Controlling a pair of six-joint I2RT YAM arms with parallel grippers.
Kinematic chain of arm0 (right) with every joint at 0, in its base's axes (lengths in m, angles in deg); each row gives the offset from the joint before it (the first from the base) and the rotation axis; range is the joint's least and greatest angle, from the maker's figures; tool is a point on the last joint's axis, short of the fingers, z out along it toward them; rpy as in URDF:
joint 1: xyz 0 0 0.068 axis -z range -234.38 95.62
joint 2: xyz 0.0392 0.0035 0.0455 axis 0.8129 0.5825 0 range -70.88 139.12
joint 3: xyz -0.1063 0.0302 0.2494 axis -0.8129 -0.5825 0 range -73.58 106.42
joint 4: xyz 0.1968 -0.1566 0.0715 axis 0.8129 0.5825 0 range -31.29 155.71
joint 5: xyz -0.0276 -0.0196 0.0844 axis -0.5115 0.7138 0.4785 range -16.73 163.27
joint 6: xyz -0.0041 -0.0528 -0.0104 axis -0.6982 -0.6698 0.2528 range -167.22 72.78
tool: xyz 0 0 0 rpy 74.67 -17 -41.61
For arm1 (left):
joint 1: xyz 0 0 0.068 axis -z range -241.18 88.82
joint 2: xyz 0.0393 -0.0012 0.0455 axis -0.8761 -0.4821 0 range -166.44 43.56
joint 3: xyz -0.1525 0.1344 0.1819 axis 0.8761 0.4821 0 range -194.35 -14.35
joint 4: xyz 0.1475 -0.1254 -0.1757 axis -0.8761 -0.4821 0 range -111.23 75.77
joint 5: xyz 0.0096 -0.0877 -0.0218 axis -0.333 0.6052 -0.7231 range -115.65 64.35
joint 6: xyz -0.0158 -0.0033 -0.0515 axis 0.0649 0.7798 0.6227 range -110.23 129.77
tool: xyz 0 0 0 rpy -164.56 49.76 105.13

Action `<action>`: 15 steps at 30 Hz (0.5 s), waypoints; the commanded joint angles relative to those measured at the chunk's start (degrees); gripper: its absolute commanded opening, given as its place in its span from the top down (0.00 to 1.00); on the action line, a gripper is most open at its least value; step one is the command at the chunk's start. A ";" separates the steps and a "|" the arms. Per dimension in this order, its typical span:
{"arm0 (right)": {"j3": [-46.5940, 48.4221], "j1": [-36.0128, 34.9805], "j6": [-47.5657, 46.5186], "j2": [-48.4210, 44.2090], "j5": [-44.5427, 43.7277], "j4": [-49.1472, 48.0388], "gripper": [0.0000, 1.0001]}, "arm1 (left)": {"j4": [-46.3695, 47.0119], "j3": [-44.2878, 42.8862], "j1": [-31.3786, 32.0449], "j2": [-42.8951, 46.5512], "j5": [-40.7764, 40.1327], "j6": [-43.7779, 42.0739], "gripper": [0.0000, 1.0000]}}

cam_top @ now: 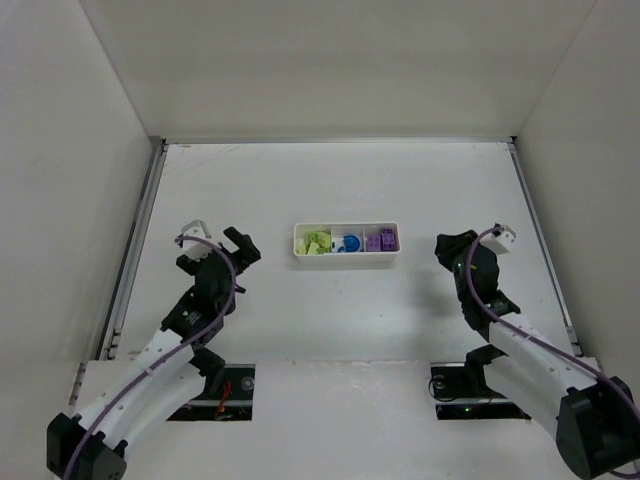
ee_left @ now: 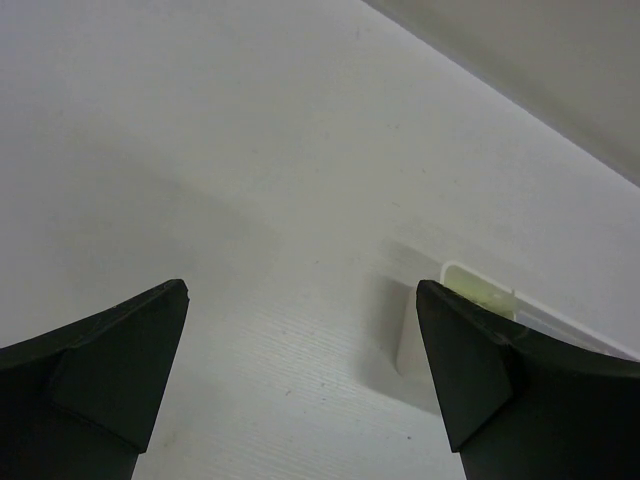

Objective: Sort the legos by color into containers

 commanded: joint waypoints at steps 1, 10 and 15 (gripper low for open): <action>0.61 0.42 0.58 0.61 -0.32 -3.65 0.69 | -6.43 2.25 -5.05 2.30 5.26 7.01 0.00; 0.25 0.25 0.32 1.84 -1.19 -5.15 0.54 | -13.81 4.37 -17.10 -2.09 15.47 13.17 0.00; 0.43 0.16 0.32 2.99 -1.20 -5.50 0.48 | -17.51 2.26 -16.94 -2.27 15.30 13.61 0.00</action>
